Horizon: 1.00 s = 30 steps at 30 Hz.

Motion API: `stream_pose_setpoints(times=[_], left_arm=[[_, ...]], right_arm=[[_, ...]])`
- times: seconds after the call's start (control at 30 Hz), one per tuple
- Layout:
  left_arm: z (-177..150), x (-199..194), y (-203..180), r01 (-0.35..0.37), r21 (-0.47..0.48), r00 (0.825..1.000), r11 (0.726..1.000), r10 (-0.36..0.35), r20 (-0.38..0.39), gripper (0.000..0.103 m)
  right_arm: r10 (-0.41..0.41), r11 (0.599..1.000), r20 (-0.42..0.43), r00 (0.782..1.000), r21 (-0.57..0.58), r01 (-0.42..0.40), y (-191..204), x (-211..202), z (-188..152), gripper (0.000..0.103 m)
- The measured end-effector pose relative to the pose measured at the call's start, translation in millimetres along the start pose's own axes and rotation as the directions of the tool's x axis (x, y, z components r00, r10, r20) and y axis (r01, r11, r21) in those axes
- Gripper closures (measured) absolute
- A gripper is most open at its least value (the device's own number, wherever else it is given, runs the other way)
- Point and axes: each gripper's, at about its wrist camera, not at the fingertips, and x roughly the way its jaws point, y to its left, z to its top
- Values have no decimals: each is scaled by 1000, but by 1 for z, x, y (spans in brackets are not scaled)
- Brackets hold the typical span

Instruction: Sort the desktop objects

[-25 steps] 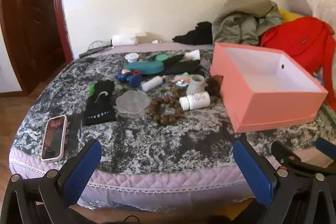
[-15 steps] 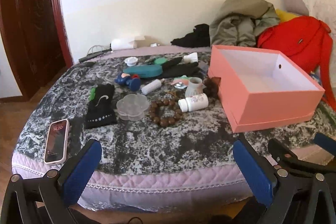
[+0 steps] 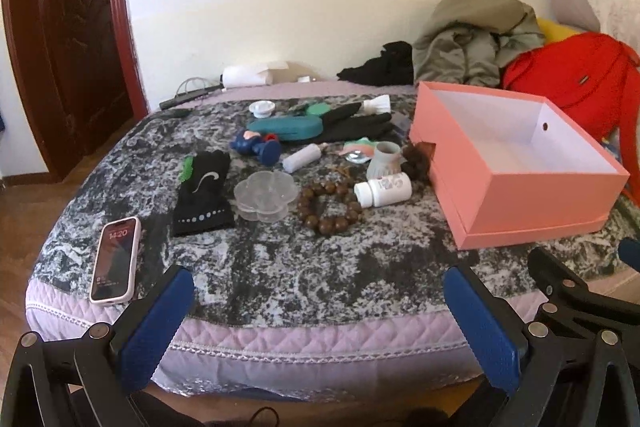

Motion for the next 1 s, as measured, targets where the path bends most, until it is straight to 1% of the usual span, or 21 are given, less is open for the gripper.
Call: stream_pose_setpoints(times=[0.43,1.0], left_arm=[[0,1,6,-14,-8,1000,1000,14,-3,0],[1,4,8,-18,0,1000,1000,18,-10,0]], right_arm=[[-16,999,30,999,-30,17,10,-7,4,7],[-12,999,23,1000,-38,13,7,-7,6,7]])
